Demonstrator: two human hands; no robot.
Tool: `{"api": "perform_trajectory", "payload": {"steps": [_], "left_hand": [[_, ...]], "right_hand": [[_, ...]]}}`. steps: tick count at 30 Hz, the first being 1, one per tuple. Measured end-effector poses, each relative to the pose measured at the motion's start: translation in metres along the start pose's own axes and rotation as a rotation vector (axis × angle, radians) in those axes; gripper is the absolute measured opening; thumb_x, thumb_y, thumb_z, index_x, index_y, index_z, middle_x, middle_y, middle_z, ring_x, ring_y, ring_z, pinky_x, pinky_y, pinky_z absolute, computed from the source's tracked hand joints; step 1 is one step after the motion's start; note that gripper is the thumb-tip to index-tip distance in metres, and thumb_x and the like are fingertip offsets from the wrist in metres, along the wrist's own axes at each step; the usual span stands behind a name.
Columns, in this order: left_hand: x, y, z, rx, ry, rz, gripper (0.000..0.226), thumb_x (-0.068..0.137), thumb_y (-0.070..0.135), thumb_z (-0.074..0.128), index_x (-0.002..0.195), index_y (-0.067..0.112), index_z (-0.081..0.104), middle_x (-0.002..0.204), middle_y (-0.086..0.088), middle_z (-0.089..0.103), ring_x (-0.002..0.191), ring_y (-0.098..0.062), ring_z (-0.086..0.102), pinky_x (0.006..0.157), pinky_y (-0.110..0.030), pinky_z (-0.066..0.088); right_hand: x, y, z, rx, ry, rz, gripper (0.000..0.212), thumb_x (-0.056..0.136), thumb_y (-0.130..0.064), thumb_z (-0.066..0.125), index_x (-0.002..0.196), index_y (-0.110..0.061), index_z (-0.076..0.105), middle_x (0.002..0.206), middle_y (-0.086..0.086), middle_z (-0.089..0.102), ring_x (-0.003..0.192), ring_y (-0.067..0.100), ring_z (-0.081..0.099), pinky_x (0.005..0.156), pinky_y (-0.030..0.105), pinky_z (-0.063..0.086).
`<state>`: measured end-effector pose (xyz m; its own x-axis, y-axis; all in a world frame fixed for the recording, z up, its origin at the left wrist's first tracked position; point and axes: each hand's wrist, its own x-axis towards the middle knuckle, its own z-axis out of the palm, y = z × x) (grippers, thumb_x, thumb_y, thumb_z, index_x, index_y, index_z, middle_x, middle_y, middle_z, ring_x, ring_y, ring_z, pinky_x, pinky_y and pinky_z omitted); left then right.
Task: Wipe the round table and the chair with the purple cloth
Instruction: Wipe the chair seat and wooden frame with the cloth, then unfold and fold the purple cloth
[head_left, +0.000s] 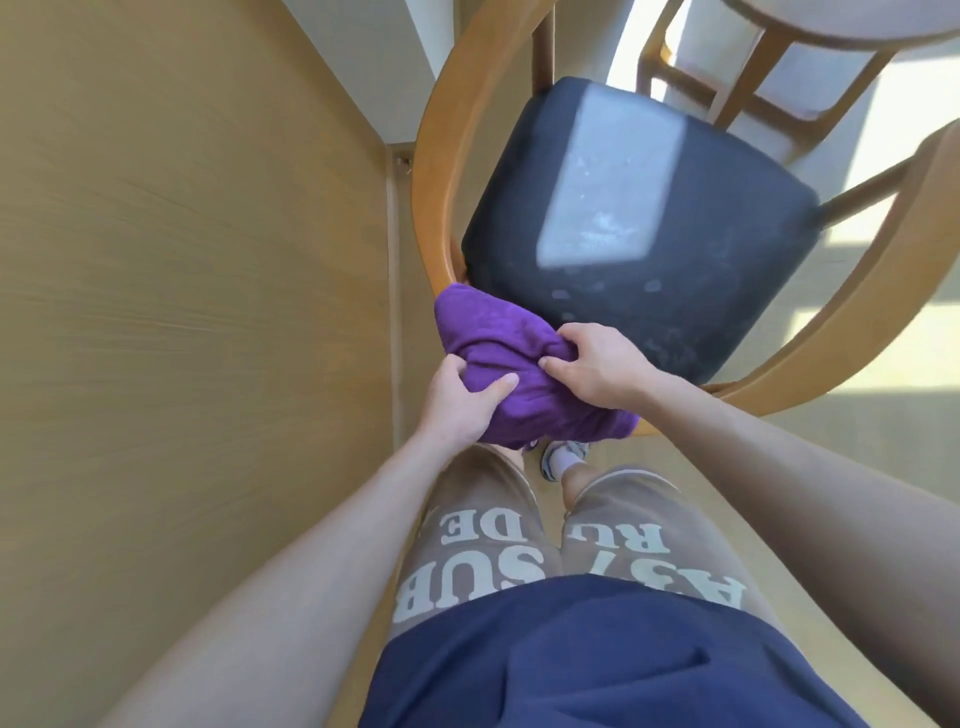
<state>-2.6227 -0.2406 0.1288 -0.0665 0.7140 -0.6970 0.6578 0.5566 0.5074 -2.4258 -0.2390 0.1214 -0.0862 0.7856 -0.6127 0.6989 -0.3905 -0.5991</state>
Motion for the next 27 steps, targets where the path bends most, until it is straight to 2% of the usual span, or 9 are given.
{"api": "perform_trajectory", "payload": {"steps": [2, 4, 8, 10, 12, 16, 21, 24, 27], "left_hand": [[-0.014, 0.005, -0.003, 0.096, 0.027, 0.102, 0.041, 0.084, 0.029, 0.083, 0.071, 0.018, 0.045, 0.083, 0.001, 0.051, 0.071, -0.014, 0.048, 0.064, -0.022, 0.035], [-0.028, 0.007, -0.006, 0.122, 0.05, 0.163, 0.048, 0.084, 0.019, 0.08, 0.061, 0.019, 0.038, 0.083, 0.0, 0.047, 0.068, -0.013, 0.045, 0.064, -0.025, 0.031], [-0.063, 0.007, -0.014, 0.032, 0.053, 0.226, 0.048, 0.084, 0.009, 0.077, 0.059, 0.02, 0.038, 0.082, -0.002, 0.054, 0.068, -0.017, 0.049, 0.069, -0.03, 0.035], [-0.073, 0.007, -0.019, -0.028, 0.037, 0.243, 0.048, 0.085, 0.008, 0.075, 0.059, 0.021, 0.037, 0.087, -0.011, 0.064, 0.075, -0.025, 0.059, 0.07, -0.035, 0.043], [-0.086, 0.02, -0.03, -0.097, 0.031, 0.296, 0.048, 0.088, 0.008, 0.072, 0.06, 0.021, 0.036, 0.085, -0.006, 0.069, 0.075, -0.021, 0.062, 0.069, -0.034, 0.047], [-0.115, 0.061, -0.062, -0.148, 0.005, 0.472, 0.047, 0.095, 0.013, 0.069, 0.063, 0.018, 0.036, 0.056, 0.015, 0.046, 0.055, -0.006, 0.039, 0.054, -0.018, 0.034], [-0.157, 0.103, -0.098, -0.162, -0.016, 0.686, 0.049, 0.094, 0.017, 0.07, 0.06, 0.025, 0.036, 0.053, 0.017, 0.039, 0.051, -0.005, 0.035, 0.051, -0.015, 0.032], [-0.184, 0.114, -0.116, -0.209, -0.021, 0.732, 0.039, 0.09, 0.019, 0.077, 0.071, 0.025, 0.043, 0.058, 0.018, 0.049, 0.055, -0.006, 0.042, 0.056, -0.021, 0.039], [-0.212, 0.118, -0.129, -0.187, -0.096, 0.739, 0.043, 0.08, 0.026, 0.088, 0.1, 0.023, 0.05, 0.085, 0.01, 0.066, 0.062, 0.0, 0.056, 0.06, -0.019, 0.048]], "right_hand": [[-0.019, 0.006, -0.007, 0.015, 0.052, 0.02, 0.02, 0.09, -0.033, 0.066, 0.081, -0.017, 0.057, 0.076, -0.004, 0.056, 0.085, 0.028, 0.056, 0.071, 0.033, 0.037], [-0.042, 0.006, -0.017, 0.076, 0.107, 0.04, 0.017, 0.088, -0.029, 0.068, 0.081, -0.017, 0.058, 0.075, -0.005, 0.057, 0.081, 0.027, 0.055, 0.068, 0.033, 0.036], [-0.091, -0.011, -0.049, 0.222, 0.208, 0.028, 0.013, 0.087, -0.025, 0.072, 0.079, -0.022, 0.061, 0.076, -0.006, 0.064, 0.074, 0.02, 0.058, 0.063, 0.029, 0.042], [-0.107, -0.025, -0.064, 0.264, 0.219, 0.016, 0.011, 0.086, -0.026, 0.072, 0.084, -0.017, 0.066, 0.08, 0.001, 0.069, 0.079, 0.024, 0.063, 0.07, 0.036, 0.048], [-0.127, -0.047, -0.084, 0.309, 0.232, -0.017, 0.016, 0.088, -0.029, 0.07, 0.088, -0.013, 0.067, 0.085, 0.006, 0.071, 0.084, 0.027, 0.066, 0.075, 0.042, 0.053], [-0.166, -0.098, -0.131, 0.321, 0.257, -0.131, 0.018, 0.098, -0.037, 0.062, 0.097, -0.019, 0.064, 0.09, 0.006, 0.068, 0.086, 0.025, 0.067, 0.077, 0.044, 0.058], [-0.218, -0.155, -0.17, 0.425, 0.23, -0.196, 0.019, 0.103, -0.032, 0.057, 0.108, -0.015, 0.062, 0.098, 0.015, 0.067, 0.084, 0.023, 0.065, 0.074, 0.042, 0.057], [-0.248, -0.185, -0.176, 0.629, 0.222, -0.22, 0.016, 0.101, -0.025, 0.06, 0.107, -0.013, 0.068, 0.092, 0.009, 0.072, 0.084, 0.025, 0.07, 0.069, 0.037, 0.059], [-0.276, -0.21, -0.176, 0.787, 0.251, -0.245, 0.014, 0.098, -0.023, 0.065, 0.105, -0.013, 0.072, 0.085, 0.007, 0.074, 0.075, 0.021, 0.072, 0.06, 0.031, 0.057]]}}
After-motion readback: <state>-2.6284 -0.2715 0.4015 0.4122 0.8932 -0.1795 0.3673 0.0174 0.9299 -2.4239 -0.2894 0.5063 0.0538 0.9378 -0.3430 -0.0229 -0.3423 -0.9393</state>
